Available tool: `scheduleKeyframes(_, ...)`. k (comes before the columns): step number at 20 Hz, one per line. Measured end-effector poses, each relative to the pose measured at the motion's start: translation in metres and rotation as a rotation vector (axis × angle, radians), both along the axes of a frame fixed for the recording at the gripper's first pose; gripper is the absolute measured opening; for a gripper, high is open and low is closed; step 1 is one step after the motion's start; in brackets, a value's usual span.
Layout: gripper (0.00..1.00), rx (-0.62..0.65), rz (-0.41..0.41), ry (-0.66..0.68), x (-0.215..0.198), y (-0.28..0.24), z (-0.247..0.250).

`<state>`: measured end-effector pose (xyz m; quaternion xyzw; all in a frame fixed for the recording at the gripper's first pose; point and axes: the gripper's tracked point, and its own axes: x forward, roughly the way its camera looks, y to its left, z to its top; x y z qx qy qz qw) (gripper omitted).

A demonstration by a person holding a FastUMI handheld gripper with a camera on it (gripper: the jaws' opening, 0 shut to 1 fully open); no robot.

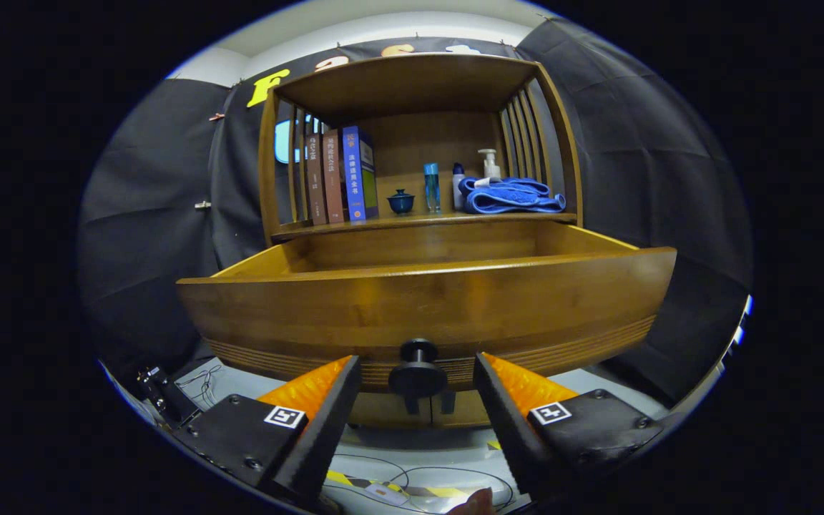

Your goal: Pull open the drawer, take out the items inside it, and place them on the countertop above the cabinet.

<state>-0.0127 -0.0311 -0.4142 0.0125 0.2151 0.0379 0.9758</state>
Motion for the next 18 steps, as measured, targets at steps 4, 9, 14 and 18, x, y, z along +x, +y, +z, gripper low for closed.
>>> scheduleKeyframes(4,1.0,-0.014,0.025,-0.068,0.0,0.003,0.047)
scheduleKeyframes(9,0.99,0.047,-0.036,-0.102,0.027,-0.008,0.112)
scheduleKeyframes(14,0.99,-0.056,0.036,-0.118,0.076,-0.012,0.149)
scheduleKeyframes(18,0.99,-0.047,0.119,0.038,0.107,0.004,0.134)
